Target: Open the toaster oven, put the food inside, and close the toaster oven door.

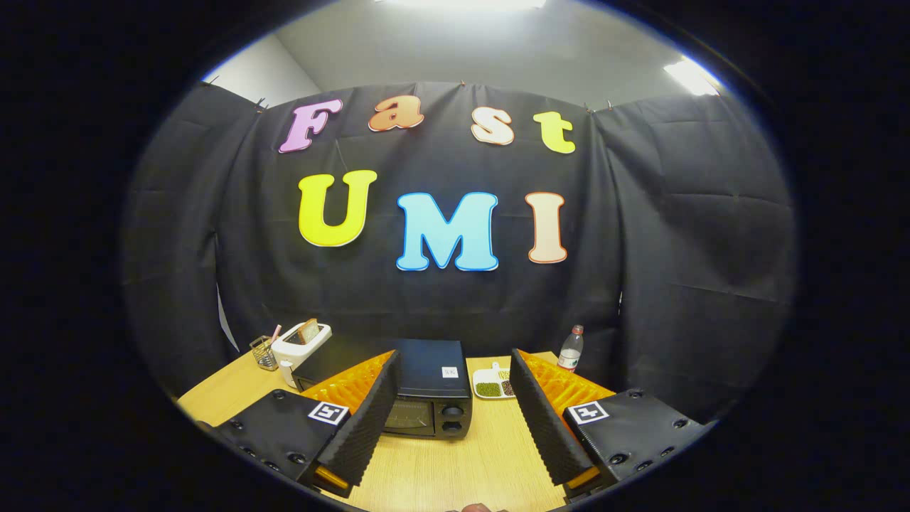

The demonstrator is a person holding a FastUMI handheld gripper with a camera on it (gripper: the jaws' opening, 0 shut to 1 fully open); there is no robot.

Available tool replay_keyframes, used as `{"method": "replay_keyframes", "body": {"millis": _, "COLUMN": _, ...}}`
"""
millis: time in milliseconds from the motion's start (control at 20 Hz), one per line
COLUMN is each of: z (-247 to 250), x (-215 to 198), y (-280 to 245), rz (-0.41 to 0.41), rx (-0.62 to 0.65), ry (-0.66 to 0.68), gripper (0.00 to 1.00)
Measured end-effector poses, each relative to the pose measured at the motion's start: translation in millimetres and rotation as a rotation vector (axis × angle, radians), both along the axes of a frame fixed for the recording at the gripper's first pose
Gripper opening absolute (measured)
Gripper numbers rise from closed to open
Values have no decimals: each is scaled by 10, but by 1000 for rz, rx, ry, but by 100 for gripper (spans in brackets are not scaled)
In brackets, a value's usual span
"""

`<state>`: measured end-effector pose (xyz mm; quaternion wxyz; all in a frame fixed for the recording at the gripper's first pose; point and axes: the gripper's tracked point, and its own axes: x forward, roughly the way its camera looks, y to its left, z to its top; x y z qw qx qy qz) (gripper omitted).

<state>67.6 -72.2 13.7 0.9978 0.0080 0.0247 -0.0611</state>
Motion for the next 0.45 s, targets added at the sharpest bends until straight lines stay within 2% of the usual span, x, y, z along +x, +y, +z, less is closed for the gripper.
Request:
{"method": "replay_keyframes", "body": {"millis": 150, "z": -51, "x": -25, "y": 84, "rz": 23, "rx": 39, "ry": 19, "gripper": 96}}
{"method": "replay_keyframes", "body": {"millis": 450, "z": 31, "x": 9, "y": 211, "rz": 47, "rx": 22, "ry": 21, "gripper": 96}}
